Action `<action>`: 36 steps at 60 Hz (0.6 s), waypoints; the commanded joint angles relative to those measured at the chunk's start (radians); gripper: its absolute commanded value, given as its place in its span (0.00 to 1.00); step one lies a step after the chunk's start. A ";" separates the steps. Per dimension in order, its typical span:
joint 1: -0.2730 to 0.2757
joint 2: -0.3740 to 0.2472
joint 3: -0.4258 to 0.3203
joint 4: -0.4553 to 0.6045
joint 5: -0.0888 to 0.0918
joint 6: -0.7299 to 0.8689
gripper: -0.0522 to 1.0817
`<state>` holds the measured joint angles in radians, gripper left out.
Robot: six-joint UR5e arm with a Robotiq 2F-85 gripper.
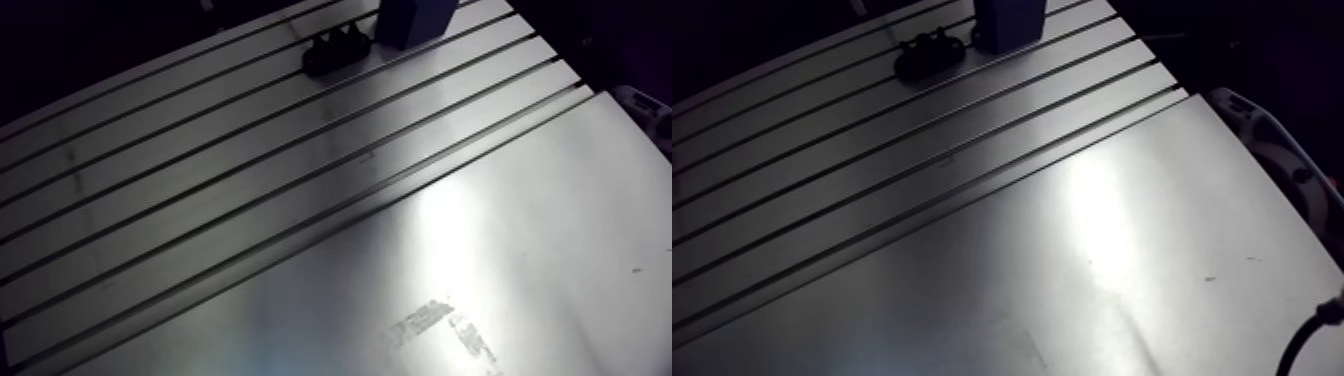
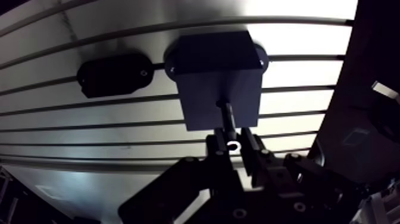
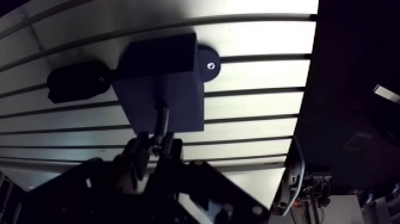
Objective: Pick up the M10 bolt and insert it into the hole until fully seated.
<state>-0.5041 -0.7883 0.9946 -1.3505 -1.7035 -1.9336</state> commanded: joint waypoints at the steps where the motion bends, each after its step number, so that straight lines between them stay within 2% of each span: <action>1: -0.001 0.000 -0.002 0.001 0.001 -0.001 1.00; 21: 0.001 -0.001 -0.006 0.006 0.009 -0.003 1.00; 36: 0.001 -0.001 -0.005 0.006 0.008 -0.003 1.00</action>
<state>-0.5035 -0.7895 0.9897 -1.3451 -1.6959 -1.9363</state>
